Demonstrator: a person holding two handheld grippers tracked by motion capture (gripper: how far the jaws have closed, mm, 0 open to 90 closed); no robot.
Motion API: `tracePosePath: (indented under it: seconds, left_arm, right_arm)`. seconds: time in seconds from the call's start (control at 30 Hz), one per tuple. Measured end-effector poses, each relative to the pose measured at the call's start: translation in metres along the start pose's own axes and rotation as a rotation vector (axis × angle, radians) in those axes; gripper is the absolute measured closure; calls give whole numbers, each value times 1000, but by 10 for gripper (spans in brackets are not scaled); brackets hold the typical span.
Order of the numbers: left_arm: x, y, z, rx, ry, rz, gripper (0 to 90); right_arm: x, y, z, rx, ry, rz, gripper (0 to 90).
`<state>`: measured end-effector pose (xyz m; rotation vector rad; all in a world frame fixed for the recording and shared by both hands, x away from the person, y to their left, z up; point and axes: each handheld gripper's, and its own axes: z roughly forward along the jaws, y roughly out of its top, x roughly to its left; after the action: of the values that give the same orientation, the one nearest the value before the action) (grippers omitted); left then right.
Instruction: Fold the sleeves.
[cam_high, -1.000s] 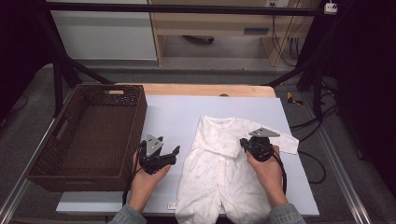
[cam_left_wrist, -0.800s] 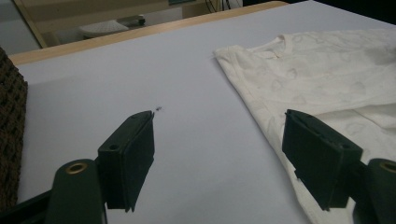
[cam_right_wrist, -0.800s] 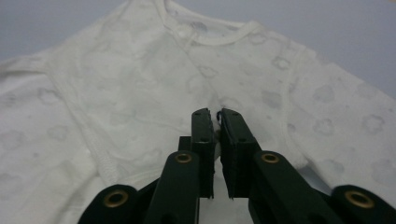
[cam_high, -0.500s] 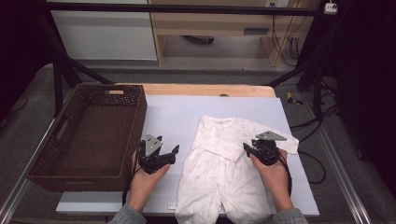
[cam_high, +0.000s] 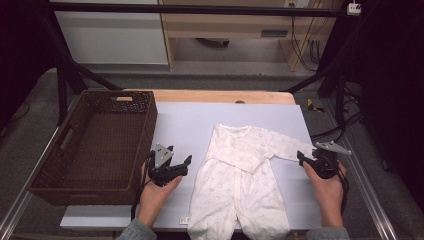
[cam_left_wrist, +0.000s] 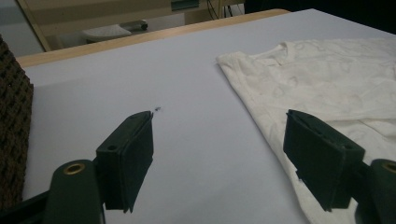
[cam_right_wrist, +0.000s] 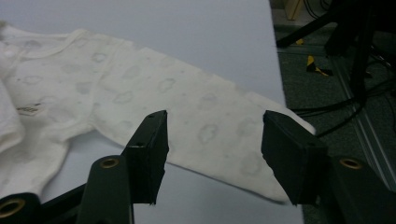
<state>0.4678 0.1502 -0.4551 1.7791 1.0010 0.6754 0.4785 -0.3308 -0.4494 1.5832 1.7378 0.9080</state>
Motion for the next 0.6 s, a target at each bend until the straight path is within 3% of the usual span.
tracePosePath:
  seconds: [0.17,0.4,0.6]
  left_arm:
    - [-2,0,1,2,-6,1,243]
    - [-2,-1,0,1,-5,1,244]
    - [-3,-2,1,7,-8,5,245]
  right_arm:
    - [-16,-9,-1,16,-55,38,472]
    - [-19,-17,10,84,-86,49,481]
    - [-22,-19,15,107,-101,58,488]
